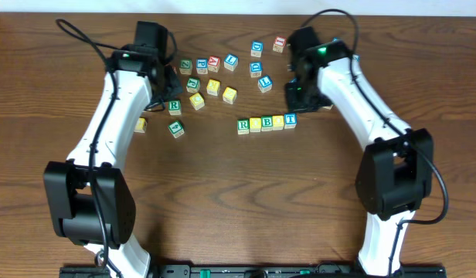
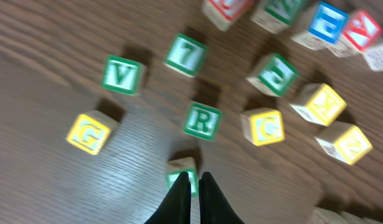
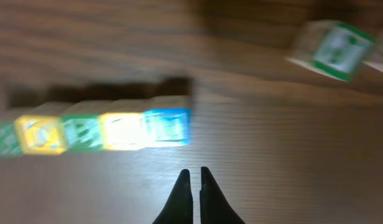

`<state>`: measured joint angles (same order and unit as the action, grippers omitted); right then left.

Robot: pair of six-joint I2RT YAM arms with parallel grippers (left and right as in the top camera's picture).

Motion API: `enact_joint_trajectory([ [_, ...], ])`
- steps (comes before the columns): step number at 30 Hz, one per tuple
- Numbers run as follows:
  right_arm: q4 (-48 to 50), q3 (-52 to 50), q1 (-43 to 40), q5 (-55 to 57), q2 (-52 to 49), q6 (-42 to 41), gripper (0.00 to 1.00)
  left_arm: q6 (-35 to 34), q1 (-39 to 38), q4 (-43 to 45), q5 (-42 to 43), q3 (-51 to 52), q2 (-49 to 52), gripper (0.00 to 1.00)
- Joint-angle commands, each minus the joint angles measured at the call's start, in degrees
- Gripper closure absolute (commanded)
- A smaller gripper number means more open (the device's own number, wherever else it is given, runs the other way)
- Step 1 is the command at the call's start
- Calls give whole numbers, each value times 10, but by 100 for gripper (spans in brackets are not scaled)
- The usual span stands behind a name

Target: Spell out ROBOT

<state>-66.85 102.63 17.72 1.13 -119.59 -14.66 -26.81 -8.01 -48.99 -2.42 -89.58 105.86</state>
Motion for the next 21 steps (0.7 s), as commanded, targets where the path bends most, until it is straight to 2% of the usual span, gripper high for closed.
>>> enact_joint_trajectory([
  [1,5,-13,-21,2,-5,-38,99,-1,-24,4,5,5,13,93],
  [7,56,-61,-30,-33,-19,-38,99,-1,-57,20,58,5,45,93],
  [13,146,-119,-30,-98,-19,-38,99,-1,-59,13,64,5,75,93],
  [21,171,-140,-28,-99,-19,-46,99,1,-63,9,100,5,79,92],
])
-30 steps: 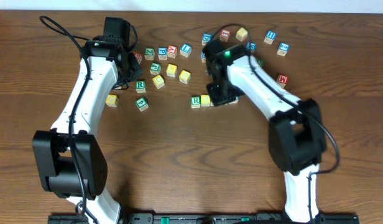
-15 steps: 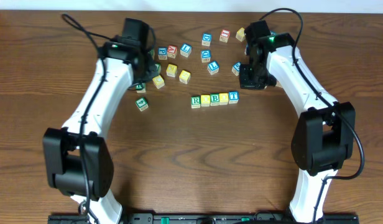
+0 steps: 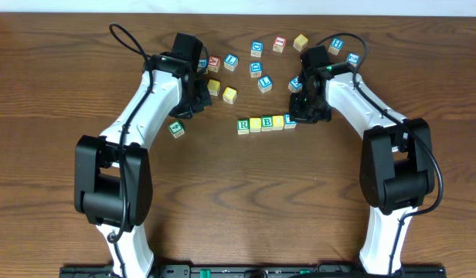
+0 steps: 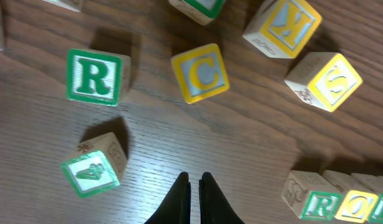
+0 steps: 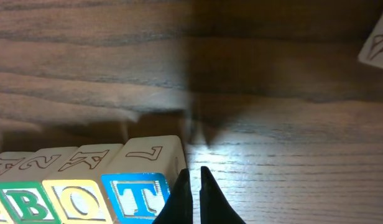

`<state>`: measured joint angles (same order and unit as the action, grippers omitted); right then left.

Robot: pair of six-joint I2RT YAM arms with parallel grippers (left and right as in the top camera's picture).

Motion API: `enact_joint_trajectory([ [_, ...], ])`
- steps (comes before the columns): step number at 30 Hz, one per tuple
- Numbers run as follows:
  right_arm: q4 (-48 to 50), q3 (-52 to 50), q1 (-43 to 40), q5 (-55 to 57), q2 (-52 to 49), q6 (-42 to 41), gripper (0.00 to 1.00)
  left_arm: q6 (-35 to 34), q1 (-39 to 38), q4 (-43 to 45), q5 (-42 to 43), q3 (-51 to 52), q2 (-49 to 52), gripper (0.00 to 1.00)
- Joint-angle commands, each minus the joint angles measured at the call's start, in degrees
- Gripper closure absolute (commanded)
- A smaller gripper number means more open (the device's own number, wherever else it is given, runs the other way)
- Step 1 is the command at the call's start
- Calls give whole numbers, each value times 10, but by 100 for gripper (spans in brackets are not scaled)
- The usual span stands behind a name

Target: Spell out ROBOT

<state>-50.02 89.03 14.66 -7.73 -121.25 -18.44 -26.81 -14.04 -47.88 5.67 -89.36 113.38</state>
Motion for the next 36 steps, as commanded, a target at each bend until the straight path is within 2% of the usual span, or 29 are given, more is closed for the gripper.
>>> enact_joint_trajectory([
  [1,3,-4,2,-10,-3,-9,99,2,-3,-2,24,3,5,93],
  [15,3,-4,6,-10,-3,-9,99,15,-16,0,118,3,51,92],
  [24,3,-4,5,-8,-3,-8,99,14,-34,26,149,3,67,92],
  [36,3,-4,6,-8,-3,-8,99,17,-44,24,149,3,73,93],
])
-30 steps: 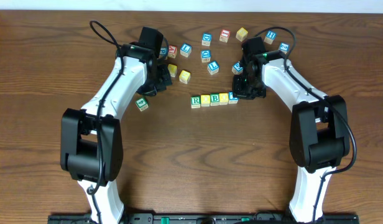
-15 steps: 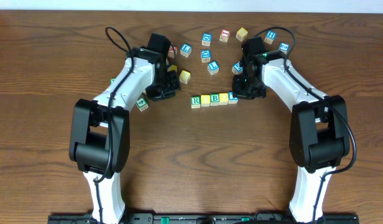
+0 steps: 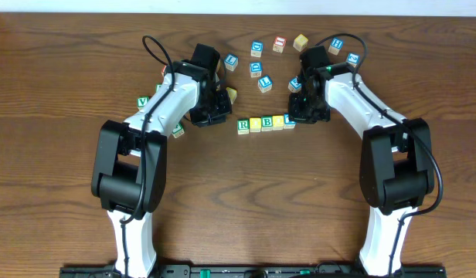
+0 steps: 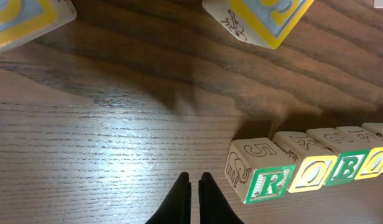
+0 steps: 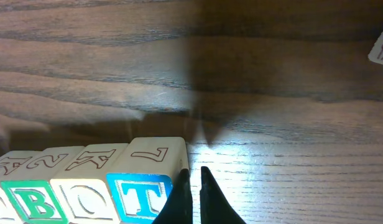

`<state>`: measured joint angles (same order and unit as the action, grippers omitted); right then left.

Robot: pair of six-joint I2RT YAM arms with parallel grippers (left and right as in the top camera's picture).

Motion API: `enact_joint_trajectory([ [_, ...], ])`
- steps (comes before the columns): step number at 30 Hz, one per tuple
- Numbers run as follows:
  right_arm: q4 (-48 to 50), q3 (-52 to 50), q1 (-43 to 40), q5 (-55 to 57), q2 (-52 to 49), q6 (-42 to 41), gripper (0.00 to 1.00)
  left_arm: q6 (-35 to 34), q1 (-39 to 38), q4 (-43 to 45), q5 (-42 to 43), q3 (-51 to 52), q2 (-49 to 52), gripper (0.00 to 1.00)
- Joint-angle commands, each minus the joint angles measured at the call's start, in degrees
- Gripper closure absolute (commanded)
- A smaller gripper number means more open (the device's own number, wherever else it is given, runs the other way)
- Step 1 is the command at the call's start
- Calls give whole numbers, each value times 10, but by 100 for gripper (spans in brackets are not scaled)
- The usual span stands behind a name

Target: Spell out ROBOT

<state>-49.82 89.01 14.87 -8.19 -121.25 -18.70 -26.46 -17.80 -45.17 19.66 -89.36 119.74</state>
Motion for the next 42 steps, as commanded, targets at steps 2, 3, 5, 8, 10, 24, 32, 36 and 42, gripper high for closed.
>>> enact_joint_trajectory([
  [2,2,-4,3,-3,-3,-5,99,13,-12,-2,9,3,10,93],
  [3,2,-4,3,-3,-3,-5,99,13,-15,-1,9,3,10,93],
  [5,3,-4,3,-3,-3,-5,99,13,-21,7,9,3,10,93],
  [8,4,-4,3,-3,-3,-5,99,11,-24,14,9,3,14,93],
  [10,3,-4,3,-3,-3,-5,99,9,-24,14,9,3,19,93],
  [24,3,-4,3,3,-3,-5,98,9,-39,12,9,3,45,92],
  [32,4,-4,3,5,-3,-6,98,9,-42,12,35,3,45,93],
  [36,3,-4,3,5,-3,-6,98,9,-42,15,35,3,45,92],
  [42,-6,-4,7,5,-3,-5,98,9,-42,29,35,3,45,92],
])
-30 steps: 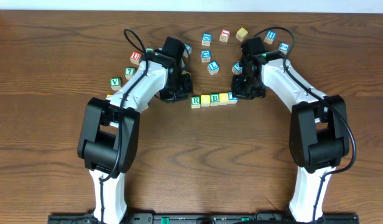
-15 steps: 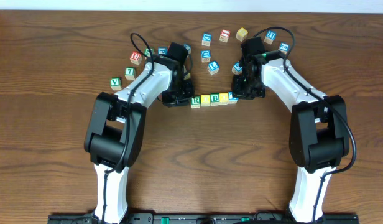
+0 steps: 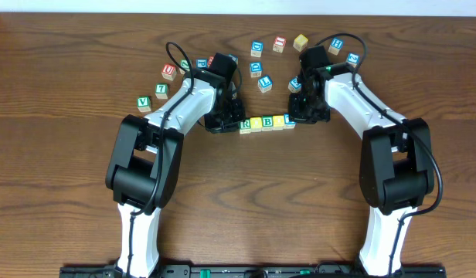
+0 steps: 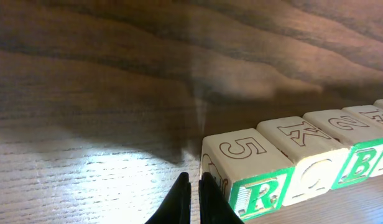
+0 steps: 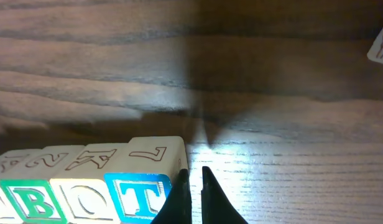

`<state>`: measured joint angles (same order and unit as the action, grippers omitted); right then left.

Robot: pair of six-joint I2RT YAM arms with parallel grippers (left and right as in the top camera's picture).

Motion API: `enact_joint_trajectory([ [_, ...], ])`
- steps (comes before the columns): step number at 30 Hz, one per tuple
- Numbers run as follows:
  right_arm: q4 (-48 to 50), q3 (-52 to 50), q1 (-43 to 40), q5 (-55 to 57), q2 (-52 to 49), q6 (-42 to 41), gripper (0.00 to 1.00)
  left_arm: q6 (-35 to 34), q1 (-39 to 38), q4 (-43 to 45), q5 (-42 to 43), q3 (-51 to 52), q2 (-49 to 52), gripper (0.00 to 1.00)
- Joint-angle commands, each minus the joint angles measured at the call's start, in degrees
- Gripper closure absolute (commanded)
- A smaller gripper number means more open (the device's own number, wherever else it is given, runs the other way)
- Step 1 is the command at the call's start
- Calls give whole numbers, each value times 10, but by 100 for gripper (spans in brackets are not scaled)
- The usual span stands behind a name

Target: Spell out ROBOT

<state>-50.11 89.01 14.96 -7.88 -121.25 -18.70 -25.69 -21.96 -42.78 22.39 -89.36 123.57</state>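
Note:
Five letter blocks stand in a row reading R, O, B, O, T at mid-table. The green R block (image 3: 244, 123) is the left end and the blue T block (image 3: 289, 120) the right end. My left gripper (image 3: 232, 123) is shut and empty, low at the table, with its fingertips (image 4: 207, 186) against the R block (image 4: 257, 194). My right gripper (image 3: 300, 117) is also shut and empty, and its fingertips (image 5: 181, 183) sit against the T block (image 5: 138, 194).
Loose blocks lie behind the row: a green V block (image 3: 143, 101), a green 7 block (image 3: 162, 89) and a red block (image 3: 168, 70) at the left, and several blue, red and yellow ones such as a yellow block (image 3: 300, 41) at the back.
My left gripper has moved right, from a short way left of the row to touching the R block's outer side. The right gripper stays at the T block.
Both shut grippers were first among the loose blocks, with the five-block row standing. The right gripper was then low at the T end and has stayed there. The left gripper stood nearer the row at each moment and now meets the R end.

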Motion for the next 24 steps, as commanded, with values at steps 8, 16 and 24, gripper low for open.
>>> enact_joint_trajectory([
  [8,-6,-7,12,3,-3,-5,98,5,0,18,7,3,6,93],
  [16,-5,-6,11,31,-3,-5,98,19,0,16,6,3,6,93],
  [24,-5,-6,2,37,-3,-5,97,25,1,15,-43,3,6,93],
])
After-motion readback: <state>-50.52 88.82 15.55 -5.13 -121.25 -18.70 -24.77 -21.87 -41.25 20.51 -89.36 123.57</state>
